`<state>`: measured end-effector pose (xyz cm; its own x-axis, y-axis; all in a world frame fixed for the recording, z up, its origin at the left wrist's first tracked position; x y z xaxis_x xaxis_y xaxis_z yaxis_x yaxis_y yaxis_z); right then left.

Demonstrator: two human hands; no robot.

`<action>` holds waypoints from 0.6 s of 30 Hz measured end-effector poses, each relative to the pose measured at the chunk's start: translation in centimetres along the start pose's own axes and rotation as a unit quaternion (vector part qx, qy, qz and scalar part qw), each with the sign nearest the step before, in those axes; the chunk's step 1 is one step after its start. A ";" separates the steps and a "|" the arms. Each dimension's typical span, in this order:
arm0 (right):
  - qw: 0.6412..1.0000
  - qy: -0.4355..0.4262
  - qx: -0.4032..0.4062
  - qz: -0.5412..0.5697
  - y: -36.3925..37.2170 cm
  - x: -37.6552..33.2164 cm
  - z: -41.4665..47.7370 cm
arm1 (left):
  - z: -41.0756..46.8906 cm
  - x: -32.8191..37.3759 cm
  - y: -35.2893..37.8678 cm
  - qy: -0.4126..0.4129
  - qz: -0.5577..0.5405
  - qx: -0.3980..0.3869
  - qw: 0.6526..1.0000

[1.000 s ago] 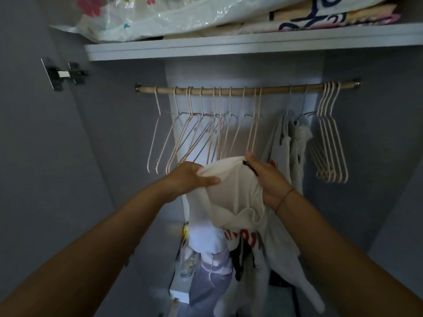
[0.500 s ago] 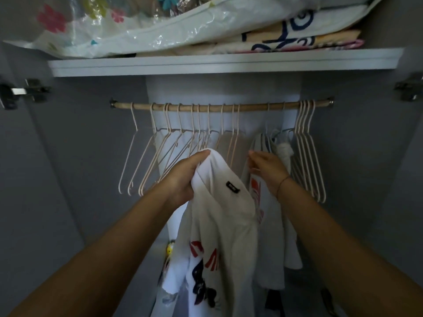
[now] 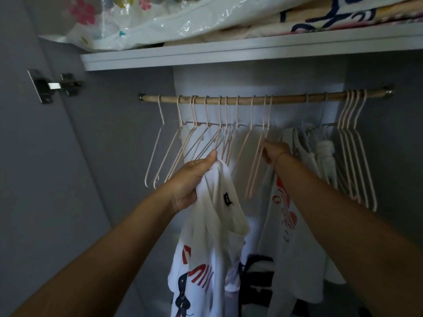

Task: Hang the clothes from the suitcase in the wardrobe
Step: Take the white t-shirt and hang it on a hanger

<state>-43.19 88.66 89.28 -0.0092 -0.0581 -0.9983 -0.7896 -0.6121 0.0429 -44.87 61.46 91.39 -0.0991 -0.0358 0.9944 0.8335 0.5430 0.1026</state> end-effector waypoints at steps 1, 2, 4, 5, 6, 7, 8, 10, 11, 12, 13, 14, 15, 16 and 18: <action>1.000 -0.006 -0.002 -0.005 0.2 0.1 0.3 | 0.0 -0.1 -0.3 -0.003 -0.003 0.009 1.000; 1.000 -0.012 -0.009 -0.016 0.4 0.0 0.5 | 0.0 -0.2 -0.6 -0.004 -0.008 0.015 1.000; 0.998 -0.034 -0.012 -0.058 0.6 0.0 1.1 | -0.1 -0.5 -1.0 -0.003 -0.012 0.019 1.000; 0.996 -0.047 -0.009 -0.079 0.5 -0.2 1.4 | 0.0 -0.5 -1.1 0.000 -0.014 0.026 1.000; 0.995 -0.054 -0.005 -0.089 0.4 -0.4 1.5 | 0.0 -0.7 -1.3 0.003 -0.019 0.032 0.999; 0.995 -0.061 0.001 -0.083 0.3 -0.5 1.6 | 0.0 -0.8 -1.4 0.004 -0.023 0.035 0.999; 0.995 -0.066 0.004 -0.070 0.0 -0.7 1.5 | 0.0 -0.9 -1.4 0.006 -0.029 0.036 0.999; 0.996 -0.088 0.006 -0.030 -0.5 -1.3 0.8 | 0.1 -1.0 -1.2 0.009 -0.037 0.039 0.999; 0.995 -0.097 0.005 -0.012 -0.8 -1.5 0.4 | 0.1 -1.0 -1.1 0.007 -0.038 0.038 0.999; 0.995 -0.103 0.001 -0.003 -1.2 -1.6 -0.2 | 0.1 -1.1 -1.0 0.006 -0.036 0.036 0.999; 0.994 -0.105 -0.003 0.005 -1.6 -1.5 -0.8 | 0.2 -1.3 -0.8 0.005 -0.032 0.030 0.999; 0.994 -0.103 -0.009 0.021 -2.1 -1.3 -1.6 | 0.2 -1.4 -0.7 0.004 -0.028 0.023 0.999; 0.994 -0.098 -0.019 0.047 -2.6 -0.8 -2.4 | 0.1 -1.5 -0.5 0.002 -0.023 0.018 1.000; 0.993 -0.092 -0.031 0.070 -3.0 -0.3 -3.4 | 0.1 -1.7 -0.3 0.001 -0.019 0.015 1.000; 0.990 -0.090 -0.052 0.094 -3.8 0.6 -6.0 | -0.2 -1.9 0.2 0.000 -0.012 0.009 1.000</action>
<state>-36.48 86.23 88.72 -0.2668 -0.0419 -0.9628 -0.6961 -0.6825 0.2226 -44.39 61.50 89.53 -0.1187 -0.0483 0.9918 0.8214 0.5564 0.1254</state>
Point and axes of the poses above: each hand's wrist, its own z-axis towards the middle knuckle, its own y-axis out of the palm, x = y × z, the point moved 4 cm from there along z, towards the middle knuckle, and after that the axes turned 6 degrees about -x, right-handed, at the moved point
